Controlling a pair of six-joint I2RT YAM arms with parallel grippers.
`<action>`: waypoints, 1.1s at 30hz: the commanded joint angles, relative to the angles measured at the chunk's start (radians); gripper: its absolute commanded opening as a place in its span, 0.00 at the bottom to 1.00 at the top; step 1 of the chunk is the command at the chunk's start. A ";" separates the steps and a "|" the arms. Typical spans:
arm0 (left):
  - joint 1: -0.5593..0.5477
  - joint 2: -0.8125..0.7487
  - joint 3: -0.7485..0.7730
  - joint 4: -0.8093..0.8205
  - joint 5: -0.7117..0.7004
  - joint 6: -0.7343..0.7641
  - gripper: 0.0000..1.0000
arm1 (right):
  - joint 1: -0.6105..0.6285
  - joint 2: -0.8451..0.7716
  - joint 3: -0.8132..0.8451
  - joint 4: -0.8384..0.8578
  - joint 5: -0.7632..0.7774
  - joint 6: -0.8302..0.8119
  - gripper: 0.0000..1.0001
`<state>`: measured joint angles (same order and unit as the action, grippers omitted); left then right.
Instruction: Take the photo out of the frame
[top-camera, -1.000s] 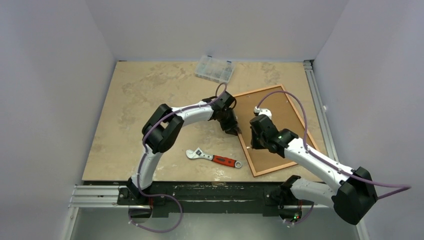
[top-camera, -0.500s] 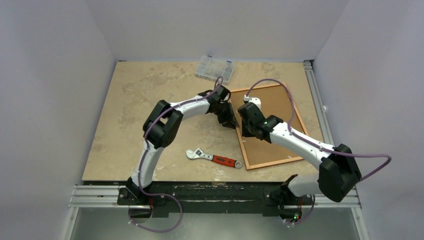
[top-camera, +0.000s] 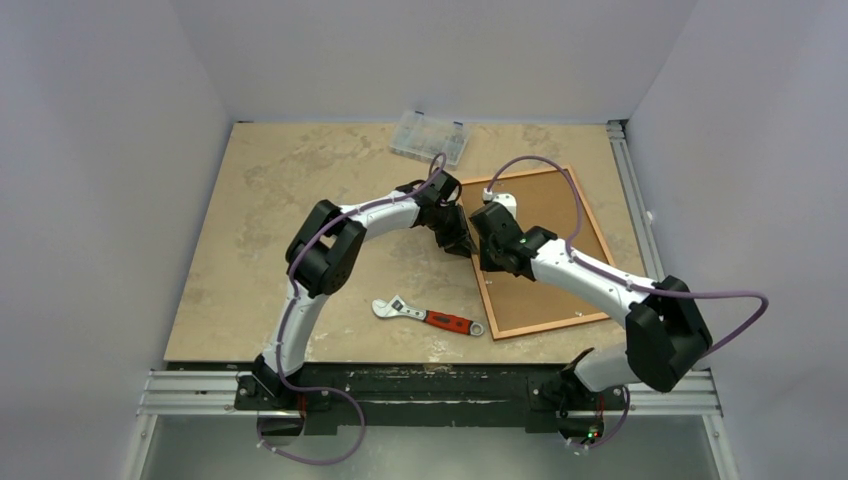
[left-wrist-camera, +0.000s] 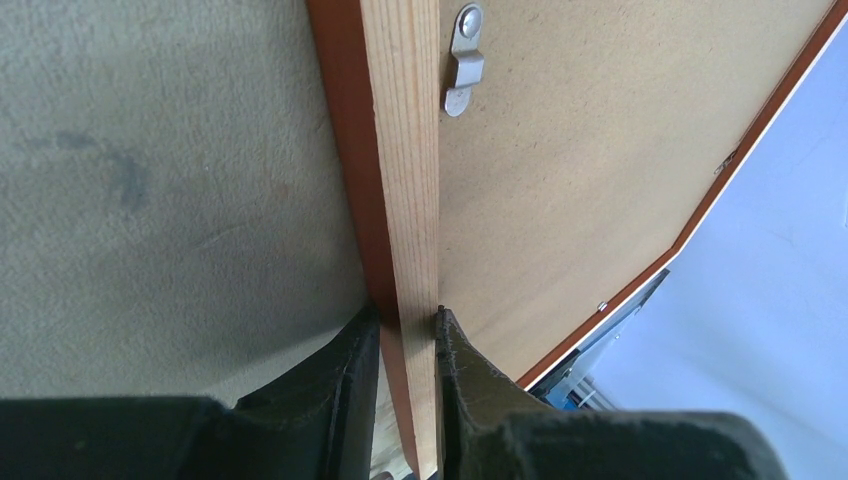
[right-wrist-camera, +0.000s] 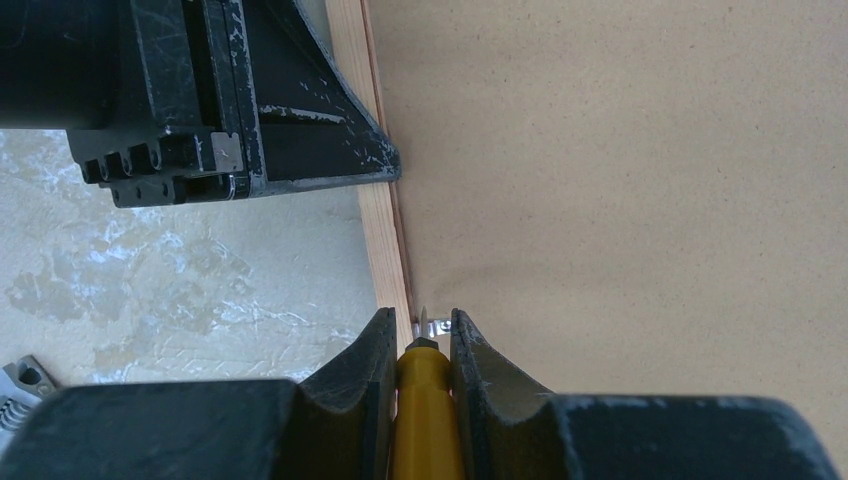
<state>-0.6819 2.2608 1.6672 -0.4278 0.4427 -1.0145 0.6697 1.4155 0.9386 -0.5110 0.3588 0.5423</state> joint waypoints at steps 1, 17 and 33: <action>0.006 0.025 -0.003 0.019 -0.016 0.012 0.00 | 0.006 0.005 0.018 0.032 0.034 -0.001 0.00; 0.006 0.025 0.003 0.015 -0.016 0.011 0.00 | 0.010 0.033 0.004 -0.015 0.007 0.009 0.00; 0.007 0.026 0.005 0.013 -0.015 0.014 0.00 | 0.067 0.106 0.096 -0.209 0.020 0.029 0.00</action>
<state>-0.6819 2.2608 1.6672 -0.4282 0.4431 -1.0142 0.7113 1.4902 0.9909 -0.5957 0.3565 0.5430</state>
